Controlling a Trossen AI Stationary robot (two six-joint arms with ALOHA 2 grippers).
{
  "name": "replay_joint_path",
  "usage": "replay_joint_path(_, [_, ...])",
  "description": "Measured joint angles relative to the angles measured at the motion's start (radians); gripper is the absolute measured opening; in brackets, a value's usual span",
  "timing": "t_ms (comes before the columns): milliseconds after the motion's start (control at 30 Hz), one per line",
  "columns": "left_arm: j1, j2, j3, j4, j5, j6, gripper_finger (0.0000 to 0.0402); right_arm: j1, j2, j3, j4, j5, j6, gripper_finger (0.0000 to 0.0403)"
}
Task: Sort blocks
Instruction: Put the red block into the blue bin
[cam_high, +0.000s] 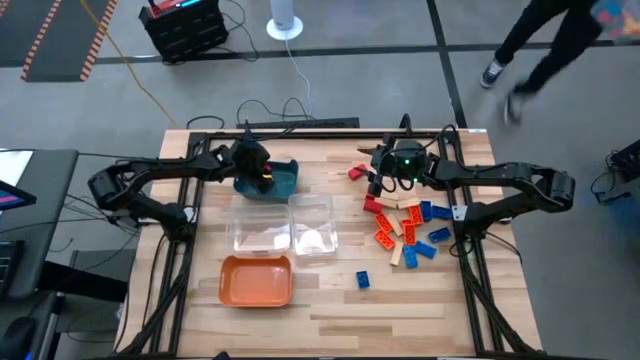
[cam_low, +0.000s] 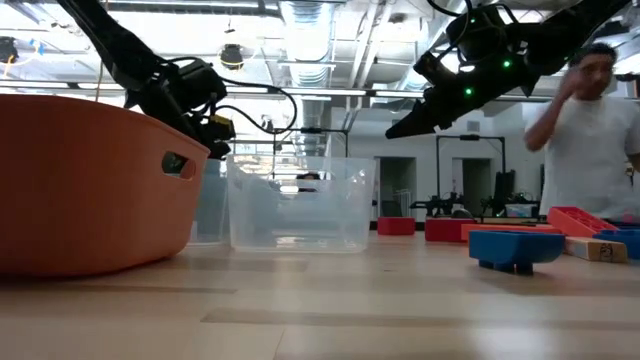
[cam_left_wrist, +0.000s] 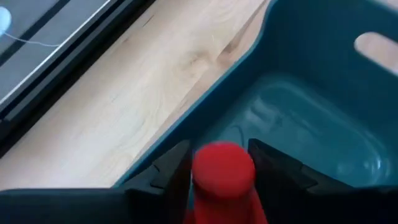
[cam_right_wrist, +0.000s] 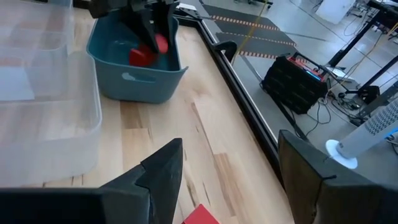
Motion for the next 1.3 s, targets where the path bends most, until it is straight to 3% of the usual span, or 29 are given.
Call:
replay_joint_path(267, [-0.003,-0.04,0.0,0.003,0.025,0.005,0.0206,0.0,0.0,0.001,-0.019,0.0,0.043,0.023])
replay_joint_path(400, [-0.029,-0.113,0.0,0.026,0.053,0.039,0.0207,0.002,0.014,0.062,-0.218,0.0,0.022,0.023])
replay_joint_path(767, [-0.17,-0.268,0.0,0.071,0.053,0.068,0.0205,-0.044,0.287,0.276,-0.524,0.0,-0.097,0.023])
replay_joint_path(1133, [-0.32,-0.283,0.0,0.005,0.048,0.057,0.0205,-0.061,0.5,0.487,-0.73,-0.002,-0.204,0.023])
replay_joint_path(1300, [-0.355,-0.284,0.0,-0.038,0.032,0.036,0.0205,-0.08,0.572,0.516,-0.791,0.009,-0.248,0.023])
